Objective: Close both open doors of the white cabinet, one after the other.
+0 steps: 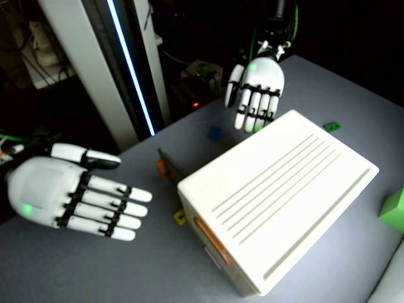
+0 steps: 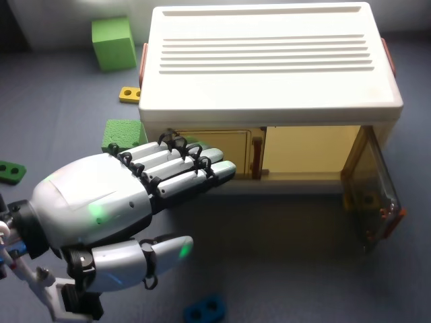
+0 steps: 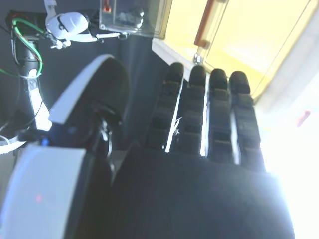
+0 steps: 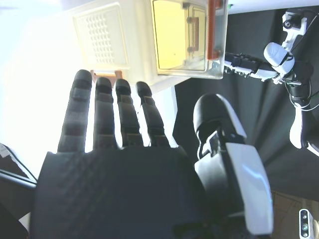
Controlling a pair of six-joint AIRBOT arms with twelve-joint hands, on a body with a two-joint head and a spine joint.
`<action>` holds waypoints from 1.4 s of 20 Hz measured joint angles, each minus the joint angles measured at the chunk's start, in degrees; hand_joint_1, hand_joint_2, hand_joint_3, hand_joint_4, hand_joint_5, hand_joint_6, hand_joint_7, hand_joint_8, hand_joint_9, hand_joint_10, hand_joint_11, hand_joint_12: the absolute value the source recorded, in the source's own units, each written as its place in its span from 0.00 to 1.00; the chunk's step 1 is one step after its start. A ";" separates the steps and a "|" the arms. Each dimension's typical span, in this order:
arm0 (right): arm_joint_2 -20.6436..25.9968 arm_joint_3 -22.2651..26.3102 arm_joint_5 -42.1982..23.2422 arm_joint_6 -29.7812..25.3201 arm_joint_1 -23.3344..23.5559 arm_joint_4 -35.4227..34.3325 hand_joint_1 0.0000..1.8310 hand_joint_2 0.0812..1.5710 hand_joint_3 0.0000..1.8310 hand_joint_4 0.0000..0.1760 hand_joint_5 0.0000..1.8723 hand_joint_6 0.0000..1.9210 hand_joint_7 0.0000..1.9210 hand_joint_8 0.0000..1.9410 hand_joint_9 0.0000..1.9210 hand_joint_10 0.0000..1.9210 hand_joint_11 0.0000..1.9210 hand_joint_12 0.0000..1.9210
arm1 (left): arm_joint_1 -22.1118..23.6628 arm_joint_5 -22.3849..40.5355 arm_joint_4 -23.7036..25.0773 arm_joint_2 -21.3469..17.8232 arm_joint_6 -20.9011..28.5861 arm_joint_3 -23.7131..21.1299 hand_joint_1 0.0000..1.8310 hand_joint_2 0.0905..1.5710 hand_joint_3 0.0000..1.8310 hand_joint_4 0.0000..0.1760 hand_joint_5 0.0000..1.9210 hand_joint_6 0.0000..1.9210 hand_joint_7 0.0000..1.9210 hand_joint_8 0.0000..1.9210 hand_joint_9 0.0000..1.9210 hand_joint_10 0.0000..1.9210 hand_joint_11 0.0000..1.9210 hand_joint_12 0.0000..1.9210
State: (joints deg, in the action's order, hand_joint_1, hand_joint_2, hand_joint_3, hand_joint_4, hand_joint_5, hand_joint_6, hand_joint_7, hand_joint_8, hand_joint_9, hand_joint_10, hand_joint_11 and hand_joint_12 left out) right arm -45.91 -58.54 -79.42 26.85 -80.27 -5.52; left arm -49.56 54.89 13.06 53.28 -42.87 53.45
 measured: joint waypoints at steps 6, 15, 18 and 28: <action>0.00 0.02 0.02 -1.27 0.00 1.64 0.00 0.89 0.00 0.16 0.02 0.00 0.01 0.00 0.00 0.00 0.02 0.00 | -4.68 2.34 -1.31 -4.04 0.68 -3.17 0.00 1.00 0.08 0.00 0.02 0.00 0.00 0.00 0.00 0.00 0.02 0.02; 0.00 0.74 1.75 -1.53 1.84 6.51 0.00 0.91 0.00 0.04 0.01 0.00 0.00 0.00 0.00 0.00 0.01 0.00 | -12.79 6.93 -11.89 -8.52 -3.98 -6.80 0.00 1.00 0.13 0.00 0.01 0.00 0.00 0.00 0.00 0.00 0.02 0.04; -0.17 0.74 3.63 -1.55 4.81 9.99 0.00 0.91 0.00 0.07 0.00 0.00 0.00 0.00 0.00 0.00 0.00 0.00 | -16.85 10.16 -16.68 -8.59 -5.88 -7.96 0.00 1.00 0.11 0.00 0.00 0.00 0.00 0.00 0.00 0.00 0.00 0.03; -2.60 -0.37 7.93 -3.34 10.14 15.63 0.00 0.92 0.00 0.07 0.00 0.00 0.00 0.00 0.00 0.00 0.00 0.00 | -22.82 18.43 -23.19 -9.99 -7.96 -9.60 0.00 1.00 0.06 0.00 0.04 0.00 0.04 0.00 0.06 0.01 0.00 0.27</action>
State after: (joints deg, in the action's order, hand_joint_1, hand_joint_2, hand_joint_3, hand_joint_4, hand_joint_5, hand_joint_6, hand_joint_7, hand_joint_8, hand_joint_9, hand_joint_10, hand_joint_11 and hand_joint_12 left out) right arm -48.51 -58.92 -71.48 23.51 -70.13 10.11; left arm -72.38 73.32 -10.13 43.29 -50.83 43.86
